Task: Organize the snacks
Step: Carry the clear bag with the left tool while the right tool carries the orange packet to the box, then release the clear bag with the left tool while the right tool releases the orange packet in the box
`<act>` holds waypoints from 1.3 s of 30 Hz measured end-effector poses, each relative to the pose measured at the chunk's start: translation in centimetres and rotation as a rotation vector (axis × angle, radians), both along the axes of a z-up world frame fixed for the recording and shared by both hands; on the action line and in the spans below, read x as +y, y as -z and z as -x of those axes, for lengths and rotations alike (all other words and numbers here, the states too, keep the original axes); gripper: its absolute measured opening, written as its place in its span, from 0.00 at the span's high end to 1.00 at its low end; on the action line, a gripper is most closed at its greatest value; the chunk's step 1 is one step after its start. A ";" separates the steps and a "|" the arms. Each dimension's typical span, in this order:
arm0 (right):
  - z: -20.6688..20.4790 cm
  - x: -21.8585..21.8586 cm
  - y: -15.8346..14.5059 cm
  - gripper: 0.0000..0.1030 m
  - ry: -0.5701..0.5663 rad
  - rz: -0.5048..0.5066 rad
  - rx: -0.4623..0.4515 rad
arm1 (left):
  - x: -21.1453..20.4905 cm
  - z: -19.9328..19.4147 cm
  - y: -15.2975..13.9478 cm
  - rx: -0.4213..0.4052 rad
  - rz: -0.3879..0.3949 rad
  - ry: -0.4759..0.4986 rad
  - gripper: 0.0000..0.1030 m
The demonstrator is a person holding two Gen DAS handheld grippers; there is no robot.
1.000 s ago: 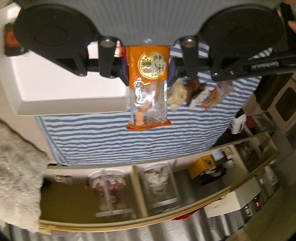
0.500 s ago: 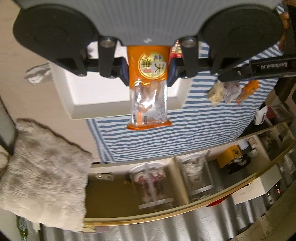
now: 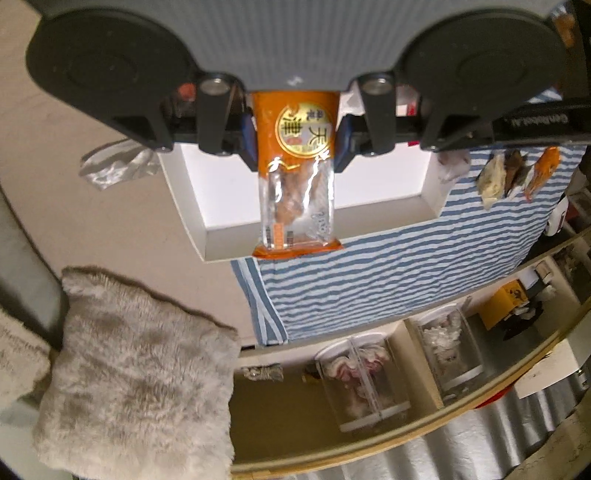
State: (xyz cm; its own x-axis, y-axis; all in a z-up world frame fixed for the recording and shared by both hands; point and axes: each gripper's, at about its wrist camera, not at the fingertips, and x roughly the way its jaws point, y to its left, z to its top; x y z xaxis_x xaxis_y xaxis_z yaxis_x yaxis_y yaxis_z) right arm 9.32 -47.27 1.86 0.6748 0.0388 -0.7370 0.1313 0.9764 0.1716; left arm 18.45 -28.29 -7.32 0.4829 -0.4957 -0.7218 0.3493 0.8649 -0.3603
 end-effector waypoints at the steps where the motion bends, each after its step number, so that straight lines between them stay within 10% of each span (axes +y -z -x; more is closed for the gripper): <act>1: -0.6 0.0 0.5 0.54 0.001 -0.007 0.005 | -0.1 -0.4 0.3 0.005 -0.006 0.002 0.66; 11: -5.1 -0.2 3.9 0.54 0.022 -0.028 0.049 | -0.6 -3.2 2.3 0.039 -0.018 0.006 0.64; 15: -6.2 -0.3 4.7 0.51 0.026 -0.035 0.038 | -0.3 -3.4 2.2 0.047 -0.025 -0.004 0.35; 19: -6.8 -0.4 5.1 0.27 0.060 -0.015 0.061 | 0.3 -3.1 2.1 0.057 -0.046 -0.001 0.24; 39: 0.5 0.2 2.0 0.01 -0.012 0.054 0.108 | 2.2 1.2 -0.3 0.015 -0.141 0.024 0.00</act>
State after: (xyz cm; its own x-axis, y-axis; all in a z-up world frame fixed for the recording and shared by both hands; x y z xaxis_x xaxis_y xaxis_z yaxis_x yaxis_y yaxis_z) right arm 8.86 -47.06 -0.17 0.5910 0.0045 -0.8067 0.1343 0.9855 0.1039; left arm 17.26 -26.10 -7.06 0.4610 -0.3997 -0.7923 0.3658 0.8990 -0.2407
